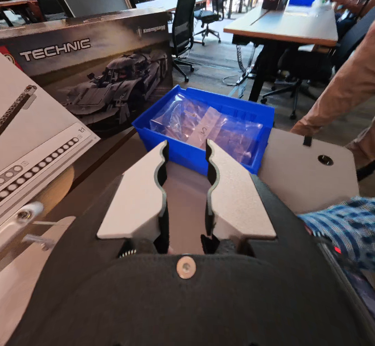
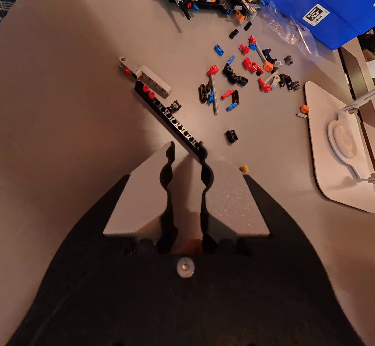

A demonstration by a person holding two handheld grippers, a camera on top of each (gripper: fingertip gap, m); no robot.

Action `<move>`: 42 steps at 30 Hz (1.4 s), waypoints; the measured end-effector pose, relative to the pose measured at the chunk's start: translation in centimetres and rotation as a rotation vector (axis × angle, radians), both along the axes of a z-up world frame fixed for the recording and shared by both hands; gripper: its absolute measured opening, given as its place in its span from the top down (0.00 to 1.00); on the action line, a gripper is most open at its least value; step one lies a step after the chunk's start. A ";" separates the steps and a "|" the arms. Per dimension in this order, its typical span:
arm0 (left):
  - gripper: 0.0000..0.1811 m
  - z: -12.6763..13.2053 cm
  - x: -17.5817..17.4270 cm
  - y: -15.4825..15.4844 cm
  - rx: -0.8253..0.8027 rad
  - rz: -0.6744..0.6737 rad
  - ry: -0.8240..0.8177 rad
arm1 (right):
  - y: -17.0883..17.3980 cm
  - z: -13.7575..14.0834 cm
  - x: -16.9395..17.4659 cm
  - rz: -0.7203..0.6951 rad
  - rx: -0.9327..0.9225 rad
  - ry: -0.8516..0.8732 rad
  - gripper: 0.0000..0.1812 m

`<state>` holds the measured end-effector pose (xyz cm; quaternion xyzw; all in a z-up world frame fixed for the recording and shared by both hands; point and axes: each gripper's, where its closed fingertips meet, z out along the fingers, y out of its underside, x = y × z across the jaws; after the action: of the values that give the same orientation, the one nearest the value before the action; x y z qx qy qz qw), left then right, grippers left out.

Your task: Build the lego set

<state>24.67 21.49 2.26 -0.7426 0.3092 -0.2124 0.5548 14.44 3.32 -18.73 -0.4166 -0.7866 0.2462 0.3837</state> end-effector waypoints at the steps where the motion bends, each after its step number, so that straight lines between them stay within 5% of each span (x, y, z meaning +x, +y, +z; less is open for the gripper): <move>1: 0.81 -0.3 -0.4 -1.1 0.030 0.003 0.050 | -0.1 -0.1 0.1 0.005 -0.002 -0.008 0.91; 7: 0.80 -5.7 -7.4 -9.9 0.155 0.123 0.473 | 0.0 -0.2 0.2 0.000 -0.001 -0.017 0.92; 13: 0.72 -13.8 -10.2 -18.7 -0.107 0.118 0.460 | 0.2 0.1 0.2 -0.018 0.004 -0.003 0.87; 18: 0.70 -16.5 -10.4 -21.3 -0.180 0.188 0.368 | 0.7 0.2 0.4 -0.039 0.004 0.005 0.85; 28: 0.74 -20.0 -12.4 -22.5 -0.215 0.328 0.443 | 1.5 1.8 0.1 -0.086 0.049 0.085 0.85; 31: 0.72 -20.5 -12.7 -22.8 -0.218 0.351 0.433 | 6.1 6.3 0.4 -0.309 0.025 0.295 0.82; 35: 0.70 -21.0 -13.0 -22.7 -0.205 0.371 0.437 | 15.6 13.2 3.3 -0.703 -0.053 0.579 0.64; 38: 0.70 -21.1 -13.1 -22.4 -0.224 0.367 0.423 | 21.3 18.0 4.0 -0.790 -0.083 0.734 0.49; 42: 0.68 -21.3 -13.3 -22.2 -0.272 0.364 0.377 | 29.8 20.8 3.7 -0.882 -0.168 0.873 0.35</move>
<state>11.38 -0.73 -19.04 -0.8797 0.2372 -0.0070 0.4121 18.12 33.09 2.06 -0.5918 -0.2895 0.2732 0.7009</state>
